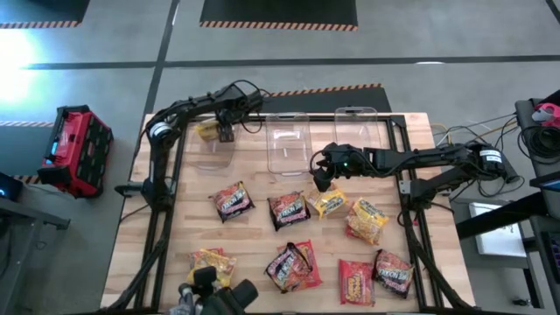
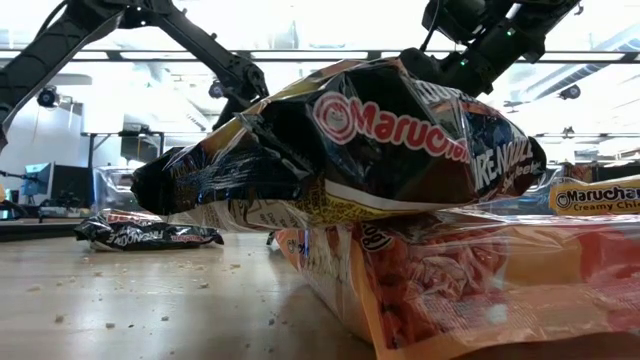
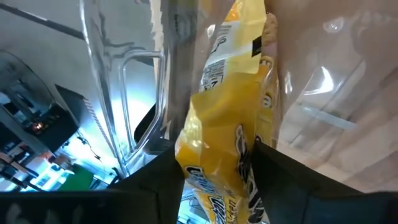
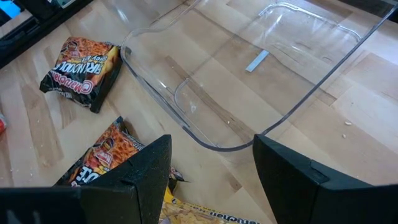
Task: Sort Maruchan noodles
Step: Put the yellow noodle pack into the left transparent bin
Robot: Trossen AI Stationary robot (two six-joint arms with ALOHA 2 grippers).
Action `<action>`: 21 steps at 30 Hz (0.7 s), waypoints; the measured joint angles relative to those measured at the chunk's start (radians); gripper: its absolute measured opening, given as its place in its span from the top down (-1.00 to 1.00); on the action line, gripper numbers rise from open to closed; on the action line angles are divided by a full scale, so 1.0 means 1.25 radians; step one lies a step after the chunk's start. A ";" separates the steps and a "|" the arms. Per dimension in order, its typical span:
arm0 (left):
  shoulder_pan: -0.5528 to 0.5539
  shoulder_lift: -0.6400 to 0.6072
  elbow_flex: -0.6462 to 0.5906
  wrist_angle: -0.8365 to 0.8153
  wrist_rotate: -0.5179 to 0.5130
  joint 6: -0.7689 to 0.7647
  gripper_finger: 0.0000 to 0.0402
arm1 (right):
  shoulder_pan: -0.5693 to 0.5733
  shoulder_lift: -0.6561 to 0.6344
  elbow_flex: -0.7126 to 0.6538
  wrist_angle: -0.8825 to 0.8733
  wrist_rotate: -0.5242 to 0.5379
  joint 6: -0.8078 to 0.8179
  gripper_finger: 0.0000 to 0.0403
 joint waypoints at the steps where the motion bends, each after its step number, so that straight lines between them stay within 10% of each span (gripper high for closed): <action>1: 0.000 0.000 0.001 0.000 0.000 0.010 0.23 | 0.000 0.000 0.000 0.000 0.000 0.000 -0.07; 21: -0.009 0.000 0.082 -0.056 0.034 0.210 0.42 | 0.000 0.000 0.000 0.000 0.000 0.000 -0.07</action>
